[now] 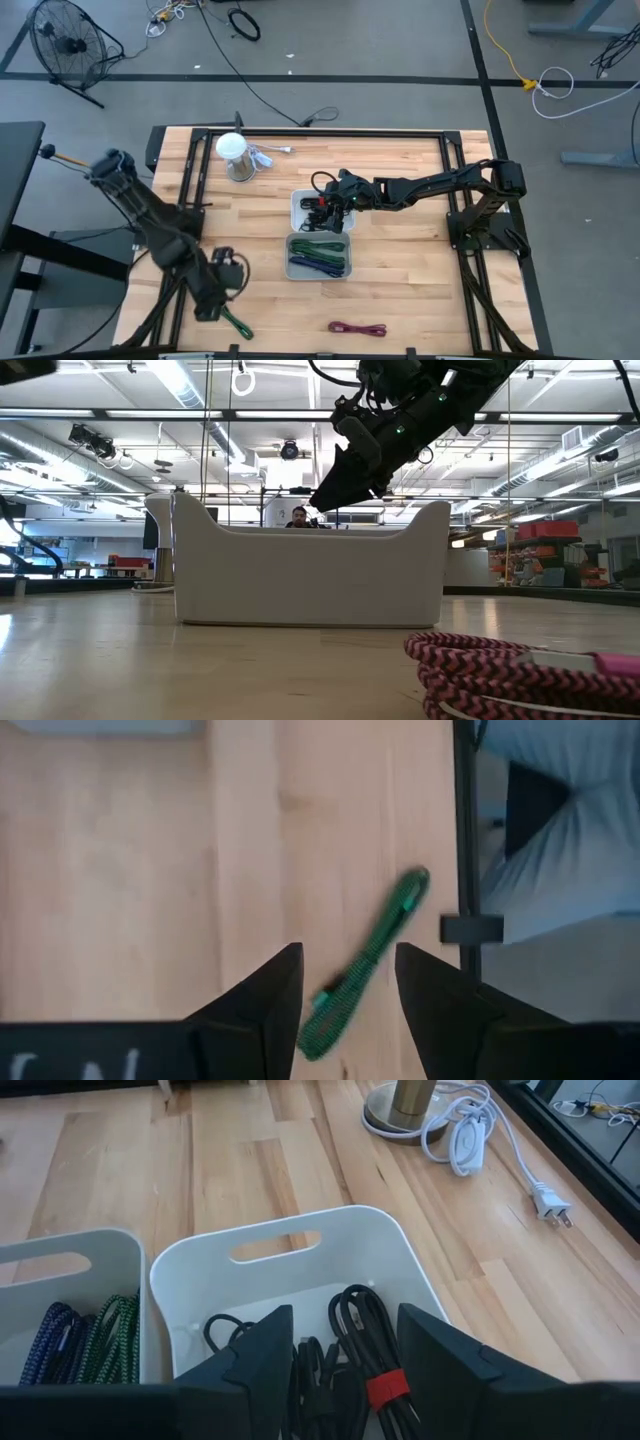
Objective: Pick & Place USB Port
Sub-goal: Put the green charger cable into the gray container
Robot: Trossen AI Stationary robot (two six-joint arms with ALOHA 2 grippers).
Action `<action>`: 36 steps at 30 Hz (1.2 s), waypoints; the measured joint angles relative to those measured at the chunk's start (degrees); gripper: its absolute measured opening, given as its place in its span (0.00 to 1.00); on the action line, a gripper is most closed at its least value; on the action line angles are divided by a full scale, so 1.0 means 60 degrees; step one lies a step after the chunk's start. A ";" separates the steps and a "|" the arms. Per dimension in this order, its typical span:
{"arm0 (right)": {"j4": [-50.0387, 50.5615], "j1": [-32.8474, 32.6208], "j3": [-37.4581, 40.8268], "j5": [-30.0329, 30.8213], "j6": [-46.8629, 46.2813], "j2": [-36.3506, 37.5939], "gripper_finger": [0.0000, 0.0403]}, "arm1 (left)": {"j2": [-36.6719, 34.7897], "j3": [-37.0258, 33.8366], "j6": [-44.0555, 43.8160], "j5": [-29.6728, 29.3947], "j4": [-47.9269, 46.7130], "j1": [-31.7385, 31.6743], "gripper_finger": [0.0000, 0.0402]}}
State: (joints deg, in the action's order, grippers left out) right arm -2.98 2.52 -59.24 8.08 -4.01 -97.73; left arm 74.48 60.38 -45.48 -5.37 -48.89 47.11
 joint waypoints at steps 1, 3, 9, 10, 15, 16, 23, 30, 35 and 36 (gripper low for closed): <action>0.0000 0.0000 0.0000 0.0000 0.0000 0.0000 0.45 | 0.0131 -0.0004 -0.0069 -0.0016 0.0036 0.0204 0.41; 0.0000 0.0000 0.0000 0.0000 0.0000 0.0000 0.45 | 0.0461 -0.0004 -0.0072 -0.0025 0.0222 0.0546 0.40; -0.0004 0.0000 0.0000 0.0004 -0.0015 0.0000 0.45 | 0.1628 -0.0004 -0.0061 0.0004 0.0972 0.1238 0.36; -0.0003 0.0000 0.0000 0.0000 -0.0100 0.0000 0.45 | 0.1843 -0.0007 -0.0055 0.0066 0.1087 0.1307 0.36; -0.0004 0.0001 0.0000 0.0001 -0.0298 0.0000 0.45 | 0.2832 -0.0007 -0.0057 0.0184 0.1526 0.1616 0.34; -0.0004 0.0000 0.0000 0.0001 -0.0299 0.0000 0.45 | 0.3026 -0.0007 -0.0057 0.0264 0.1598 0.1661 0.33; -0.0043 0.0000 0.0000 0.0004 -0.0324 0.0000 0.45 | 0.3871 -0.0011 0.0061 0.0927 0.1684 0.1739 0.33; -0.0088 0.0004 0.0000 0.0004 -0.0514 0.0000 0.45 | 0.3978 -0.0011 0.0195 0.0369 0.1801 0.1739 0.33; -0.0081 0.0001 0.0000 0.0000 -0.0511 0.0000 0.45 | 0.3978 -0.0011 0.0208 0.0289 0.1793 0.1735 0.33; -0.0080 0.0003 0.0000 0.0000 -0.0510 0.0000 0.45 | 0.3978 -0.0011 0.0221 0.0279 0.1796 0.1735 0.33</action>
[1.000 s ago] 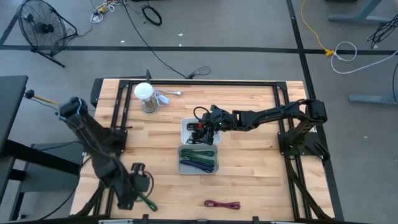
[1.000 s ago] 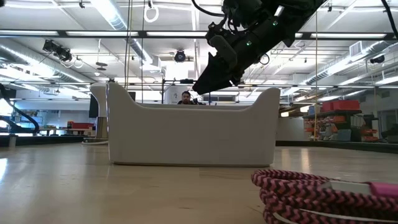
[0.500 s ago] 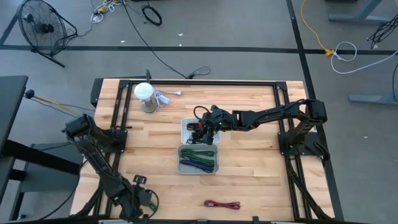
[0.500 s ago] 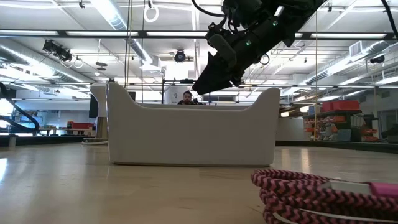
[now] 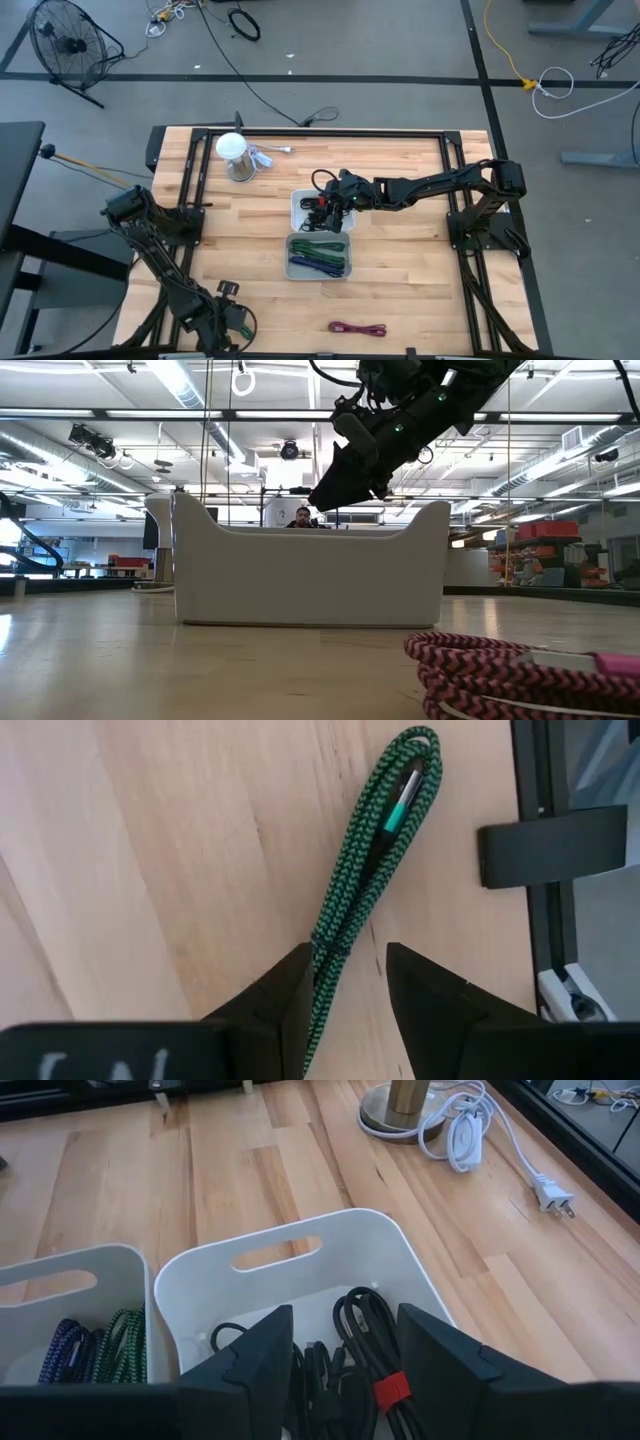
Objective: Pick & Place USB Port
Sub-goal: Put the green charger cable into the gray container
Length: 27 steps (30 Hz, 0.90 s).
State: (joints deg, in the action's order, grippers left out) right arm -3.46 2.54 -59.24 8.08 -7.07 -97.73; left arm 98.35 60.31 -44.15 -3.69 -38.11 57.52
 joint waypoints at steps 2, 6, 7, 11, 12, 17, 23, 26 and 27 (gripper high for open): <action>0.0000 -0.0001 0.0000 0.0000 0.0000 0.0000 0.45 | 0.0000 0.0000 0.0013 -0.0016 -0.0005 0.0000 0.33; 0.0004 -0.0003 0.0000 0.0000 0.0000 0.0000 0.45 | 0.0034 0.0001 0.0352 -0.0110 0.0006 -0.0019 0.33; 0.0004 -0.0003 0.0000 0.0000 0.0000 0.0000 0.45 | 0.0093 0.0004 0.0438 -0.0080 0.0031 -0.0052 0.33; 0.0009 -0.0003 0.0000 -0.0004 0.0000 0.0000 0.45 | 0.0539 0.0004 0.0479 0.0198 0.0040 -0.0102 0.33; 0.0011 -0.0003 0.0002 -0.0009 0.0000 0.0000 0.45 | 0.0637 0.0004 0.0482 0.0222 0.0041 -0.0105 0.33; 0.0011 -0.0003 0.0004 -0.0011 0.0000 0.0000 0.45 | 0.0900 0.0038 0.0547 0.0120 0.0021 -0.0120 0.33; 0.0011 -0.0003 0.0004 -0.0015 -0.0166 0.0000 0.45 | 0.0994 0.0040 0.0258 0.0097 0.0056 -0.0155 0.21; 0.0007 -0.0003 0.0004 -0.0015 -0.0181 0.0000 0.45 | 0.1002 0.0029 0.0241 0.0603 0.0027 -0.0236 0.07; 0.0011 -0.0003 0.0004 -0.0015 -0.0175 0.0000 0.45 | 0.1002 0.0029 0.0157 0.0748 0.0030 -0.0277 0.07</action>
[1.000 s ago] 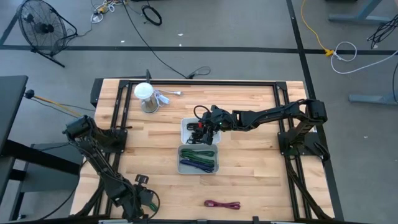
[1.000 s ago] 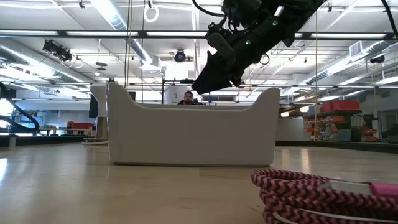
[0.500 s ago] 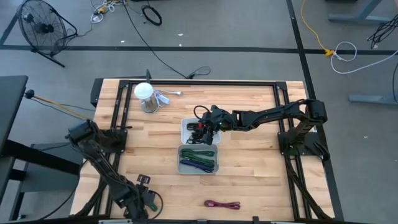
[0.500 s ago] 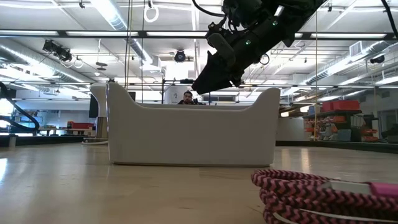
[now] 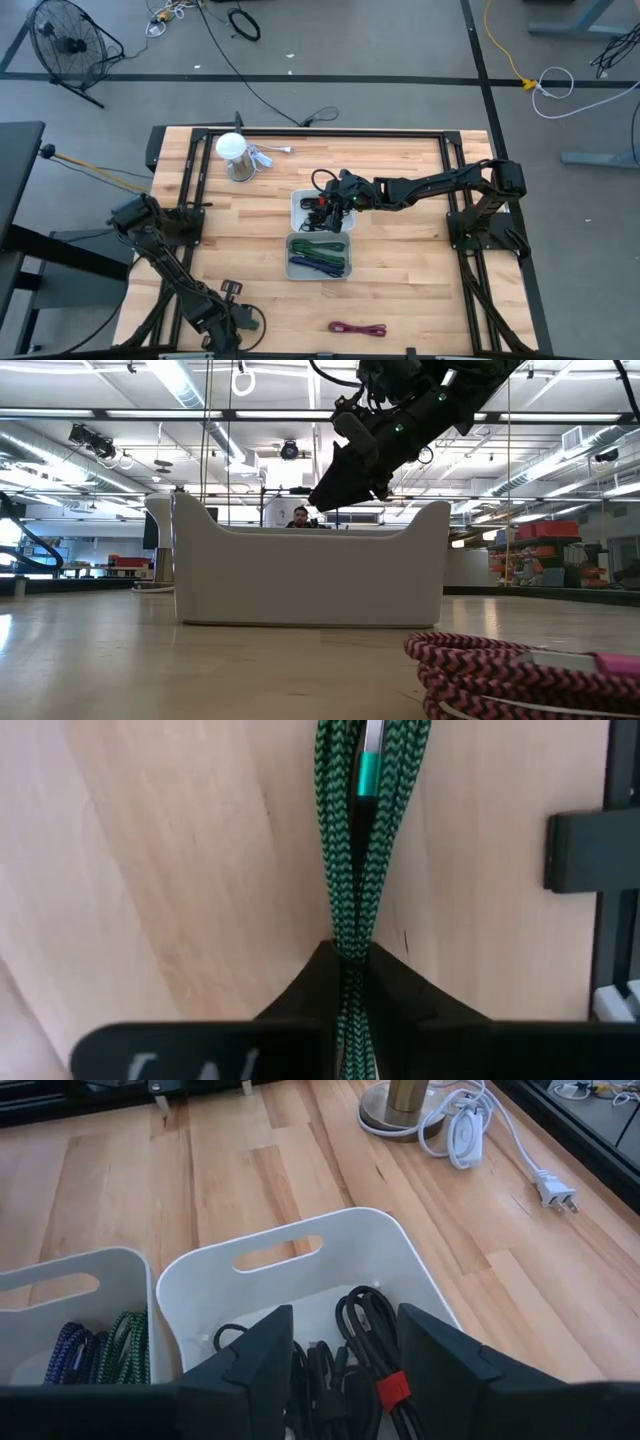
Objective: Pick & Place USB Port
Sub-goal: Put the green charger cable into the gray container
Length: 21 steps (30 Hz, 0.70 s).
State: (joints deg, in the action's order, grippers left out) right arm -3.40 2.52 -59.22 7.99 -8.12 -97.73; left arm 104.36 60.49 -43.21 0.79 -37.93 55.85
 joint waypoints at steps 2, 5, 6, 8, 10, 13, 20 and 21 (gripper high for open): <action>0.0002 0.0000 0.0000 0.0000 0.0000 0.0000 0.45 | 0.0007 0.0046 -0.0221 0.0031 -0.0021 -0.0075 0.07; 0.0000 0.0000 0.0000 0.0000 0.0000 0.0000 0.45 | 0.0075 0.0414 -0.0229 -0.0123 -0.0428 -0.0239 0.07; 0.0003 0.0000 0.0000 0.0000 0.0000 0.0000 0.45 | 0.0118 0.0621 -0.0186 -0.0368 -0.0596 -0.0304 0.07; 0.0022 0.0000 0.0000 0.0004 0.0000 0.0000 0.45 | 0.0112 0.1161 0.0035 -0.0841 -0.0968 -0.0523 0.07; 0.0022 0.0000 0.0000 0.0005 0.0019 0.0000 0.45 | 0.0080 0.1741 0.0344 -0.1388 -0.1598 -0.0754 0.07; 0.0018 0.0000 0.0000 0.0009 0.0033 0.0000 0.45 | 0.0087 0.2595 0.0617 -0.2142 -0.3047 -0.1140 0.07; 0.0452 0.0001 0.0000 0.0015 0.0025 0.0000 0.45 | 0.0066 0.4197 0.1682 -0.4807 -0.4747 -0.2275 0.07; 0.0584 0.0003 0.0000 0.0023 0.0034 0.0000 0.45 | 0.0065 0.4313 0.1950 -0.5023 -0.4720 -0.2505 0.07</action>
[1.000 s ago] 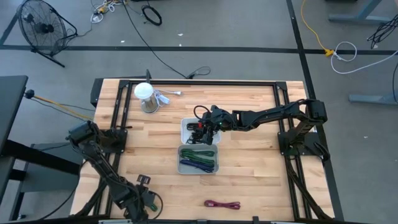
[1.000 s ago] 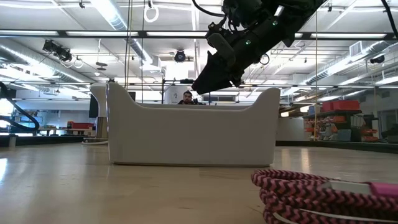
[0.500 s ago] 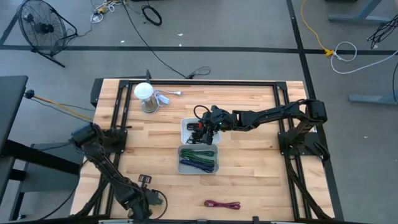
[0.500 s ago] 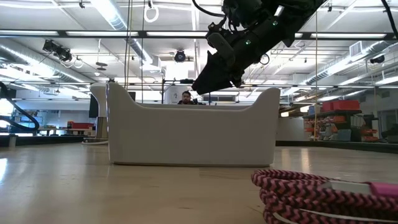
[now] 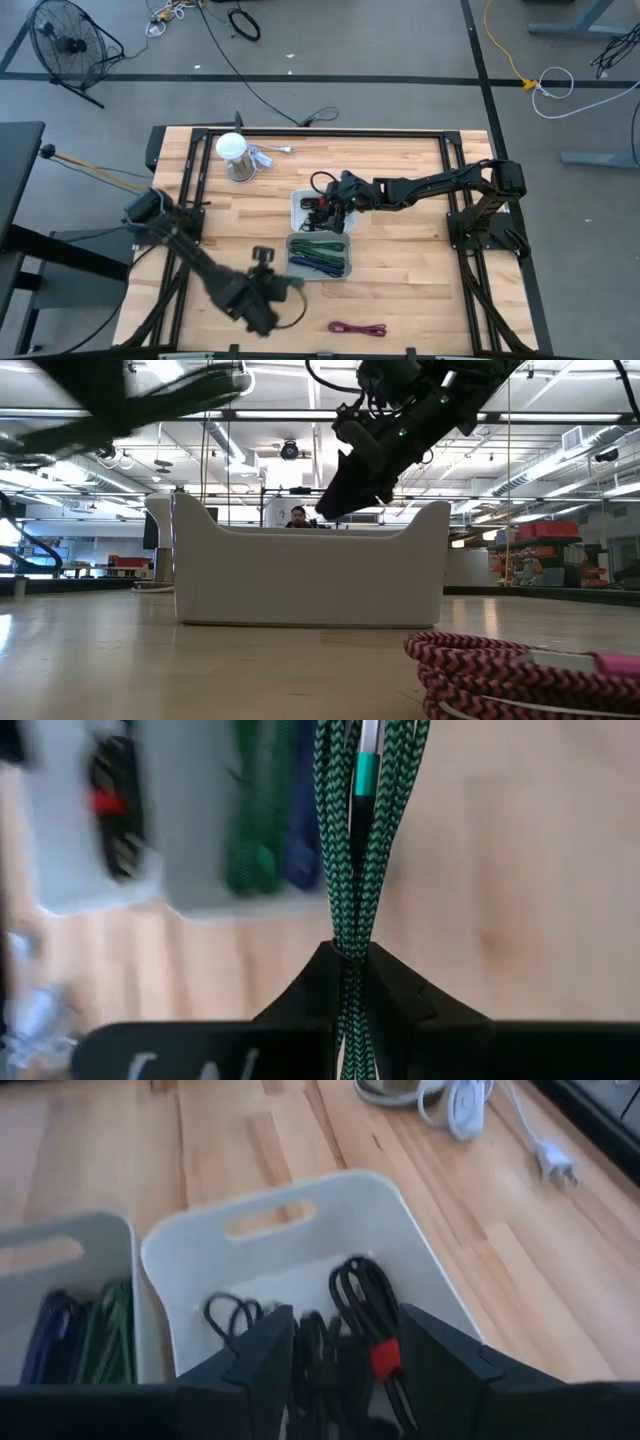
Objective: Pick & Place USB Port
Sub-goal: Put the green charger cable into the gray container
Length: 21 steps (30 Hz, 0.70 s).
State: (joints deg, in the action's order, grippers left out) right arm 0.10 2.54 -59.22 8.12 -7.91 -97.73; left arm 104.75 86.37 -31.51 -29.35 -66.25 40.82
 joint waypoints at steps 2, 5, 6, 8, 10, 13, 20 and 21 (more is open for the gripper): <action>0.0336 -0.0003 0.0000 0.0161 0.0080 0.0000 0.45 | -0.0011 0.0084 0.0559 -0.0281 0.0120 -0.0494 0.07; 0.1030 -0.0003 0.0000 0.0749 0.0154 0.0000 0.45 | -0.0011 -0.0007 0.1161 -0.0377 0.0559 -0.1328 0.07; 0.1298 -0.0003 0.0000 0.1027 0.0181 0.0000 0.45 | -0.0013 -0.0081 0.1302 -0.0395 0.0783 -0.1613 0.07; 0.1897 -0.0003 0.0000 0.1626 0.0220 0.0033 0.45 | -0.0009 -0.0150 0.1521 -0.0277 0.1233 -0.2130 0.07; 0.2411 -0.0003 0.0001 0.2162 0.0286 0.0056 0.45 | -0.0011 -0.0146 0.1689 -0.0041 0.1805 -0.2587 0.07; 0.3168 0.0004 0.0007 0.2866 0.0345 0.0146 0.45 | -0.0011 -0.0146 0.1832 0.0812 0.2686 -0.3171 0.07; 0.4019 0.0158 0.0007 0.3653 0.0472 0.0310 0.45 | 0.0299 -0.0138 0.2410 0.1719 0.3900 -0.3615 0.07; 0.4019 0.0203 0.0004 0.3650 0.0472 0.0310 0.45 | 0.0369 -0.0131 0.2372 0.1880 0.4014 -0.3648 0.07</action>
State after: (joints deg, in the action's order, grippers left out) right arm 24.22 3.76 -59.20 30.02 -5.08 -95.87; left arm 106.96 85.58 -17.28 -18.07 -42.17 18.94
